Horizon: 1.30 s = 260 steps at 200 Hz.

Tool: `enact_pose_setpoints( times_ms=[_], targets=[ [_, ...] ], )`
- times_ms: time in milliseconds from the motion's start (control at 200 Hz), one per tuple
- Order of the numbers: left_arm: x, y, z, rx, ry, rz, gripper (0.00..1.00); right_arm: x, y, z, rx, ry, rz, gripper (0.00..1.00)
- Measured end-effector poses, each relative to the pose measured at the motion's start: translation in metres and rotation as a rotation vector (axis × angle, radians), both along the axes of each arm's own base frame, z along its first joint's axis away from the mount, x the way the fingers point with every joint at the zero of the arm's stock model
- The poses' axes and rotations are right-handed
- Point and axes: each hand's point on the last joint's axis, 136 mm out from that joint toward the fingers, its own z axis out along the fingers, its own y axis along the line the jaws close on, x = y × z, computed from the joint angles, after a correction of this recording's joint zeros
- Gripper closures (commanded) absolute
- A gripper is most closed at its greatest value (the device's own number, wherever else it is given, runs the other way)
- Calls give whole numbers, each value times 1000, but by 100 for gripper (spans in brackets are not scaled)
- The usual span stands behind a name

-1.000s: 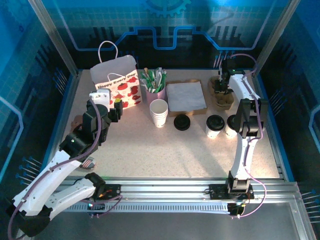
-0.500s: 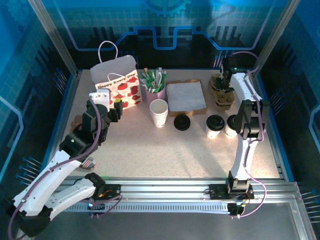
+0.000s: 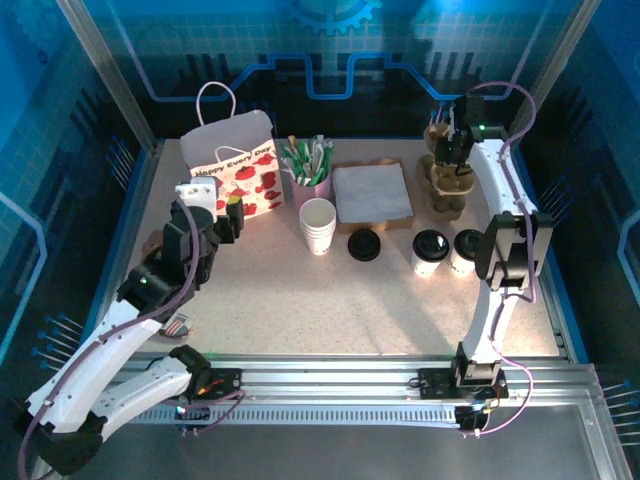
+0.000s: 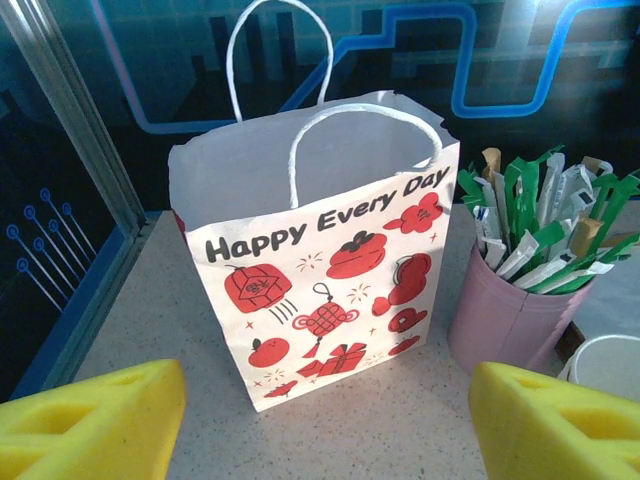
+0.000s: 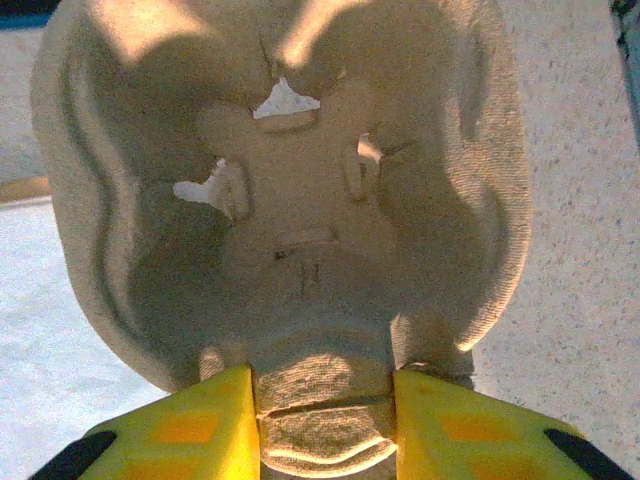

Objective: Pack the takeout coffee

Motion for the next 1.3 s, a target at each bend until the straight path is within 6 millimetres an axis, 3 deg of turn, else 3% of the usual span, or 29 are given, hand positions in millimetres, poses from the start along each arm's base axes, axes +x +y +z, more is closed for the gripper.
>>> enact_pose_setpoints(
  times_ms=[130,300,475,550,665,925,1126,1301],
  targets=[
    [-3,6,20,-55,-25,15,22,-7,28,37,3,-73,56,65],
    [-6,20,57,-180,-60,45,21,-30,83,92,31,-186,174,64],
    [7,57,68,-346,-11,145,21,-71,126,135,74,-281,284,64],
    [17,73,58,-418,37,201,21,-90,146,144,100,-304,336,64],
    [35,79,30,-518,144,230,21,-118,171,144,151,-309,408,64],
    [84,123,-29,-704,320,368,25,-168,198,137,238,-298,508,64],
    [122,131,-44,-734,374,381,28,-201,210,153,279,-348,583,64],
    [144,136,-50,-732,392,386,30,-216,213,157,293,-364,612,64]
  ],
)
